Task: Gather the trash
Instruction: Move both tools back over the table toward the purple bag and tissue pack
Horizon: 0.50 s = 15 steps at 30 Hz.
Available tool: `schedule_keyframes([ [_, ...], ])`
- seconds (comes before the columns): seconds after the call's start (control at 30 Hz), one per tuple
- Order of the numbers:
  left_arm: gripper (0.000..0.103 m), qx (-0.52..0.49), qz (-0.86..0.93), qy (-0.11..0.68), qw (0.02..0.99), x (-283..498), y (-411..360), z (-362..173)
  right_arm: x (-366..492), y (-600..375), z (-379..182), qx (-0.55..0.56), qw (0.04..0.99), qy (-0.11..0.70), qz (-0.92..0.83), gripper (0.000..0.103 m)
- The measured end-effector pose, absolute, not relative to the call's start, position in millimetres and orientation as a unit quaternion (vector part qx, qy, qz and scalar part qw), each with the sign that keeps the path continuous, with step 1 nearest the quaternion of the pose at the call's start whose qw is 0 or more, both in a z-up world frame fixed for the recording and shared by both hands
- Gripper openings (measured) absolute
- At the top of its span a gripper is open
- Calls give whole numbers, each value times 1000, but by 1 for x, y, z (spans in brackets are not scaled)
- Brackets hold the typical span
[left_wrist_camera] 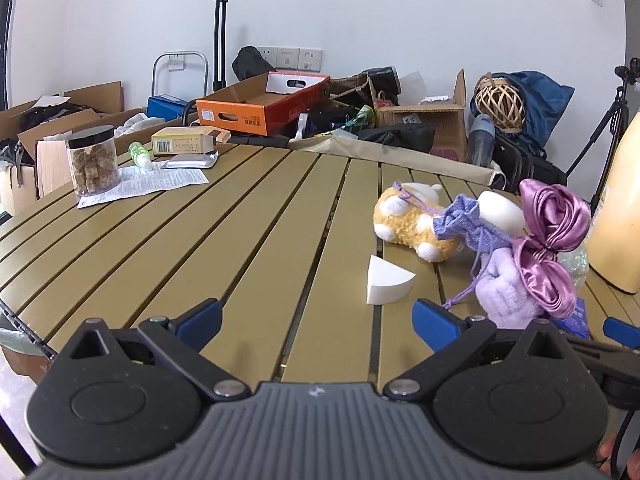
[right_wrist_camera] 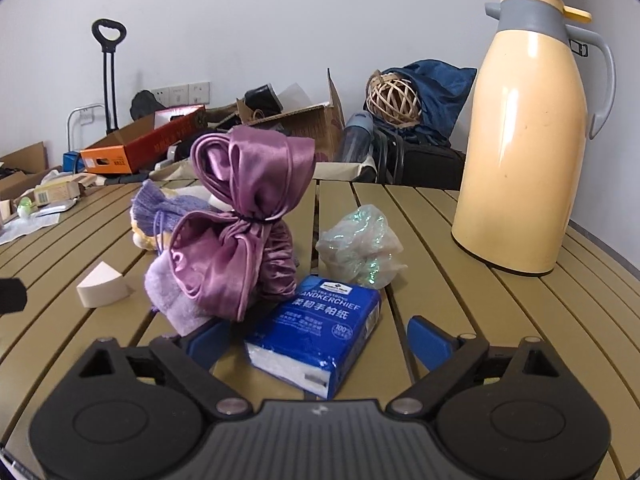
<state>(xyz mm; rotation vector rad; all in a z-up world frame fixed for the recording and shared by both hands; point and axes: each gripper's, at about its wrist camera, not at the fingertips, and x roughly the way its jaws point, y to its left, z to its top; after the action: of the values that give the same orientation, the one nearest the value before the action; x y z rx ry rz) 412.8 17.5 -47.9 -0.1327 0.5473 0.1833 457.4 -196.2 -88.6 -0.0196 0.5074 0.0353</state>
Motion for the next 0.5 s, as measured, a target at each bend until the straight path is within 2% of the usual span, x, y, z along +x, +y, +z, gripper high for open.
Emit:
schedule_keyframes([
  [0.27, 103, -59, 88, 273, 956, 420, 18, -49, 468, -197, -94, 1, 961, 277, 20, 71],
  [0.3, 103, -58, 87, 273, 956, 421, 17, -49, 468, -197, -94, 0, 960, 278, 21, 63],
  [0.5, 103, -49, 78, 279, 956, 433, 12, -49, 461, -203, -93, 14, 962, 273, 24, 60],
])
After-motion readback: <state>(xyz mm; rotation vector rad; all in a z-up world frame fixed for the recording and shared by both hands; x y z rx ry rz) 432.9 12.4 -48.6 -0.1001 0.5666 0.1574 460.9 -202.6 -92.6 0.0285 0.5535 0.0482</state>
